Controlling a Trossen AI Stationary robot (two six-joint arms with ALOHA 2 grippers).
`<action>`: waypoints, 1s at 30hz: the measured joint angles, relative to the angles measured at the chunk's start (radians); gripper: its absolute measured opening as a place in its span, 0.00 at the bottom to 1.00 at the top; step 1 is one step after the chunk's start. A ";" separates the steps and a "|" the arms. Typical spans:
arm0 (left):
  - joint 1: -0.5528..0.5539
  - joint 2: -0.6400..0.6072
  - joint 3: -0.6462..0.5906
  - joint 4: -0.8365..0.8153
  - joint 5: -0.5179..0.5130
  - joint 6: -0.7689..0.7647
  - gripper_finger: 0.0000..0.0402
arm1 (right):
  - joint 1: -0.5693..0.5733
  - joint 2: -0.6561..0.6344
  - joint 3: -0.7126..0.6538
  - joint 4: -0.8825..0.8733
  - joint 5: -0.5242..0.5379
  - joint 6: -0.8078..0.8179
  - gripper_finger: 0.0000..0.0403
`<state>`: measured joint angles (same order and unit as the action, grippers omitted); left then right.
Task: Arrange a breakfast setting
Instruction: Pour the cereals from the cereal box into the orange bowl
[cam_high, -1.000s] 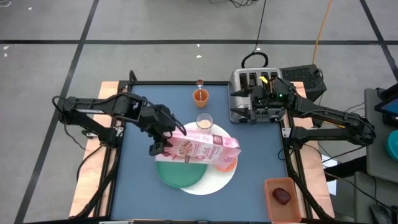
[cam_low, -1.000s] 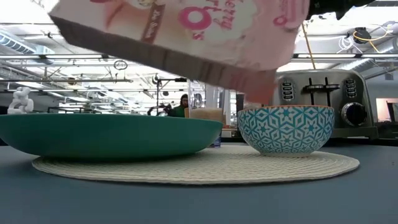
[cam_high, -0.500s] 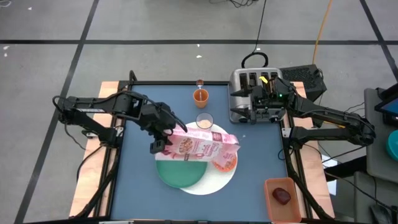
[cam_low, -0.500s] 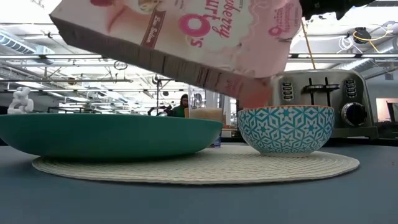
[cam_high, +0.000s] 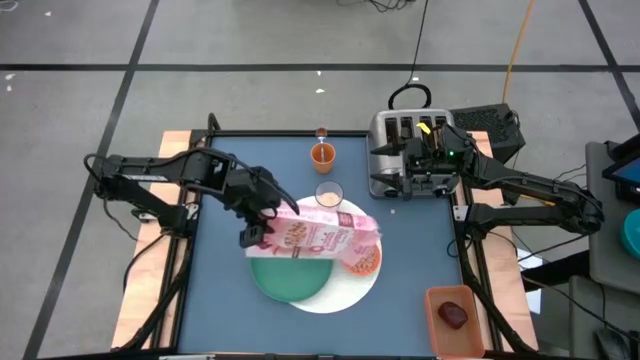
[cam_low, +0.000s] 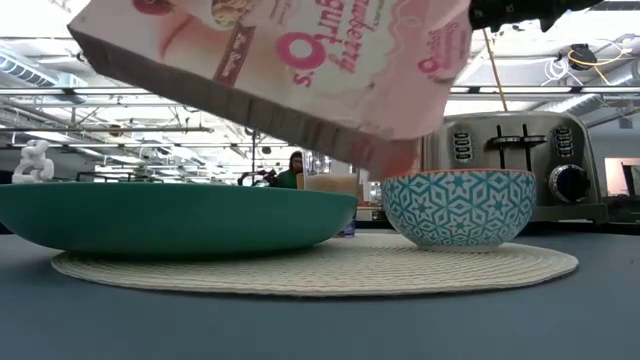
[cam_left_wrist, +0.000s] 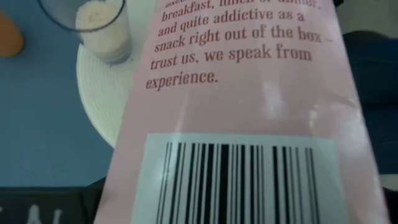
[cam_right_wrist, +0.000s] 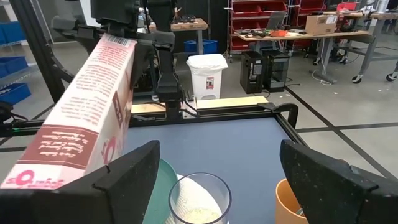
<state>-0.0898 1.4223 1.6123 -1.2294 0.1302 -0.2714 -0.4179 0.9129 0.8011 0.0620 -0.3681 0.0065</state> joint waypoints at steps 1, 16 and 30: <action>0.000 0.000 0.000 0.005 0.000 0.001 0.58 | 0.000 0.000 0.000 0.000 0.000 0.000 0.81; -0.002 0.000 0.000 -0.003 0.000 0.019 0.58 | 0.000 0.000 0.000 0.000 0.000 0.000 0.81; -0.002 0.000 0.000 -0.010 0.002 0.011 0.58 | 0.000 0.000 0.000 0.000 0.000 0.000 0.81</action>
<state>-0.0921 1.4223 1.6123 -1.2390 0.1317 -0.2603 -0.4179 0.9129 0.8010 0.0619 -0.3681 0.0067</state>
